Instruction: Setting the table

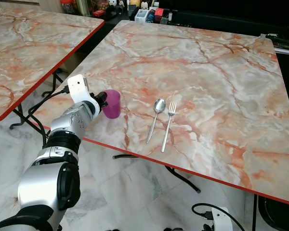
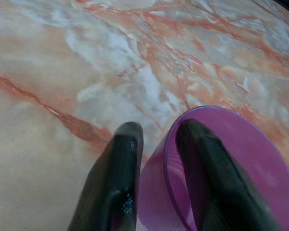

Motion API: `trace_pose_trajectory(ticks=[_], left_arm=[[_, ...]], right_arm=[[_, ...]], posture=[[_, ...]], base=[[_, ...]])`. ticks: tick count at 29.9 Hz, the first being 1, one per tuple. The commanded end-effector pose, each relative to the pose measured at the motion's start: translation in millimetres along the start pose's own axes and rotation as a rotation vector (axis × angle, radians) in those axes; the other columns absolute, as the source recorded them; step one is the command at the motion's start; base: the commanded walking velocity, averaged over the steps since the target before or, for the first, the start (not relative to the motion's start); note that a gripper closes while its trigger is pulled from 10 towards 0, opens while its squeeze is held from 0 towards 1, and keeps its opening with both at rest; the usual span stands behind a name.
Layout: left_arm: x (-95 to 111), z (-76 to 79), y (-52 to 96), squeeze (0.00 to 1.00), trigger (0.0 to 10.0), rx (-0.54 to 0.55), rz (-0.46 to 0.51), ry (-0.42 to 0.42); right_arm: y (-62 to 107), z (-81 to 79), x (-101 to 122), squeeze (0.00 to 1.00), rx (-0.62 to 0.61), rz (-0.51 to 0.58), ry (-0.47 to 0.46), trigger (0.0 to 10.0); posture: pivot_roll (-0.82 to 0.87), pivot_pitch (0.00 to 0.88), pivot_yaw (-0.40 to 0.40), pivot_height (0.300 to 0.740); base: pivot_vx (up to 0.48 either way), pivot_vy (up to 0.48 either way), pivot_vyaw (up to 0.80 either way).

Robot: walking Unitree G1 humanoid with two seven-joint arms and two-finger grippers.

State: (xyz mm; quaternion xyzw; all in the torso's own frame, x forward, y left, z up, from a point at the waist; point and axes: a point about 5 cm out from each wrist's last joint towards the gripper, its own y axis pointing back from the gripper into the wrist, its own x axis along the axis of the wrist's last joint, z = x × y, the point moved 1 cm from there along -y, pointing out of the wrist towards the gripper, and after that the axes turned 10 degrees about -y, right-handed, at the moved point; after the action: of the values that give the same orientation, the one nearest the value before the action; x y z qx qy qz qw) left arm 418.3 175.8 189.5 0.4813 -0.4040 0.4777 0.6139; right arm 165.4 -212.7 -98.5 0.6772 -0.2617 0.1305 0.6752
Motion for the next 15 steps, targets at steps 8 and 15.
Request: trace_pose_trajectory(ticks=[8, 15], left_arm=[[-1.0, -3.2, 0.6, 0.0, 0.0, 0.012, -0.003, 0.004], [-3.5, -2.8, 0.3, 0.0, 0.0, 0.014, -0.006, 0.003]], right_arm=[[0.6, 2.5, -1.5, 0.0, -0.006, -0.005, 0.003, 10.0], [0.2, 1.9, 0.0, 0.0, -0.004, -0.003, 0.006, 10.0]], posture=[[-0.11, 0.14, -0.023, 0.74], [-0.11, 0.131, -0.023, 0.74]], base=[[0.0, 0.0, 0.0], [0.0, 0.0, 0.0]])
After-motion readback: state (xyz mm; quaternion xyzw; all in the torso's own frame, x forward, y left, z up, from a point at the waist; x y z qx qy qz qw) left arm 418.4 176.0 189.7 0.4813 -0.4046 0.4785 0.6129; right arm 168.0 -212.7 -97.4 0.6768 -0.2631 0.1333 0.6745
